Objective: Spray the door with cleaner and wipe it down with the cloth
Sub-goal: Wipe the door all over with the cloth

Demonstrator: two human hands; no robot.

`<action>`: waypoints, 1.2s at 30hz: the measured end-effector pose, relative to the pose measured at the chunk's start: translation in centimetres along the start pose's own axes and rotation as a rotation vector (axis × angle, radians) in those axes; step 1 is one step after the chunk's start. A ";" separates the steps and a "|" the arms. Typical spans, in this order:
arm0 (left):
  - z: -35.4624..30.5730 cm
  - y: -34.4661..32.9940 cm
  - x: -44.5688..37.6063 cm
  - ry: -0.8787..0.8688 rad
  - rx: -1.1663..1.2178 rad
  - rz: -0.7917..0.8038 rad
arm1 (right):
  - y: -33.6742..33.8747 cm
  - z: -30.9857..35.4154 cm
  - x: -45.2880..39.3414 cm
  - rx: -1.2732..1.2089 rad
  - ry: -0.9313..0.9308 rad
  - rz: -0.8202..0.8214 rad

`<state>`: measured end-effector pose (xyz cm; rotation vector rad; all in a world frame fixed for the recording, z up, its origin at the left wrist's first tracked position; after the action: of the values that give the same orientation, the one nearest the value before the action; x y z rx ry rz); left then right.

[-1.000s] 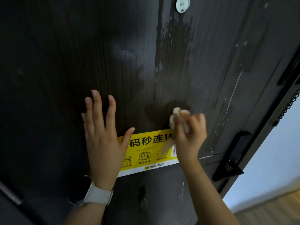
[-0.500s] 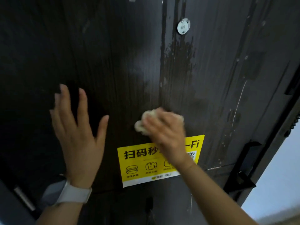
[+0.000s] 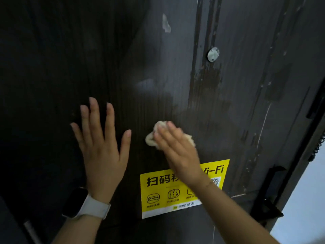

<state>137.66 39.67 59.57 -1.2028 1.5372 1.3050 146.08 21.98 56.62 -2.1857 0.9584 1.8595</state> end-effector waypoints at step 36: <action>0.4 0.6 0.1 -0.018 0.052 0.101 | 5.2 -5.9 -10.0 0.037 -0.273 -0.346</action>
<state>137.08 40.06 59.57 -1.0900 1.6272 1.3296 147.82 18.90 68.79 -1.8658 0.5212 1.8846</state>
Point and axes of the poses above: each hand's wrist, its own x-axis away from the middle knuckle, its own y-axis out of the back of the hand, z = x × y, the point moved 2 cm from there along -x, towards the middle knuckle, and after that the axes turned 4 degrees about -z, right-handed, at the moved point
